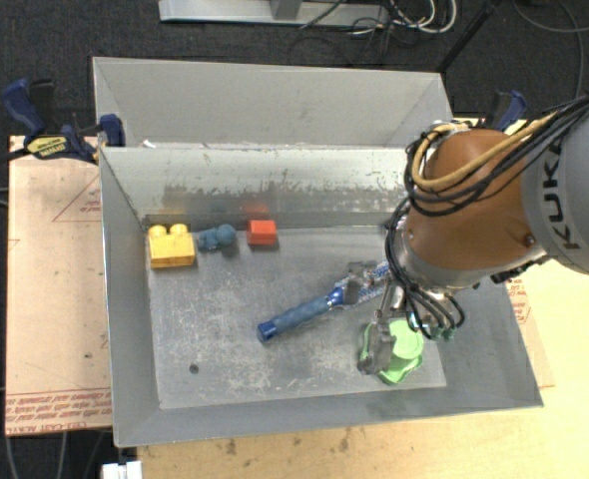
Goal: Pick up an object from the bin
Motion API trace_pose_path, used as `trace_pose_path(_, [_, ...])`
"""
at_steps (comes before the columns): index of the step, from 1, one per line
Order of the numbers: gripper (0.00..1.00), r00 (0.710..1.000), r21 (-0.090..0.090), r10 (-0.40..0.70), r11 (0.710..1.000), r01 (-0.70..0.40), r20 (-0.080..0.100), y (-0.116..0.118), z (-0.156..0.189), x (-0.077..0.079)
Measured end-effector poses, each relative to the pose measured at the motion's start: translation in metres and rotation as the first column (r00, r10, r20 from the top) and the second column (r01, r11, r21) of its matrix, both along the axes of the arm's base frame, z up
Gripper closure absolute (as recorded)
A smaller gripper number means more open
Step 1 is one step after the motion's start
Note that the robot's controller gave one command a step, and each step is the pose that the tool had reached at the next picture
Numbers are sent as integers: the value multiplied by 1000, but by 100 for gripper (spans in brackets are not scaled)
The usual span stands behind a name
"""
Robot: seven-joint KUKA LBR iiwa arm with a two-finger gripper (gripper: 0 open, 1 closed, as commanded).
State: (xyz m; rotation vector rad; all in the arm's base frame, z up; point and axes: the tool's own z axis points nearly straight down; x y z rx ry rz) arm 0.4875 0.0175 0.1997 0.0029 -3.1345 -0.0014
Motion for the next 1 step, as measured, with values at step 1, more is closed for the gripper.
trace_pose_path(1, [0, 999, 1, 37, 999, -37, 10, 23, -74, 93])
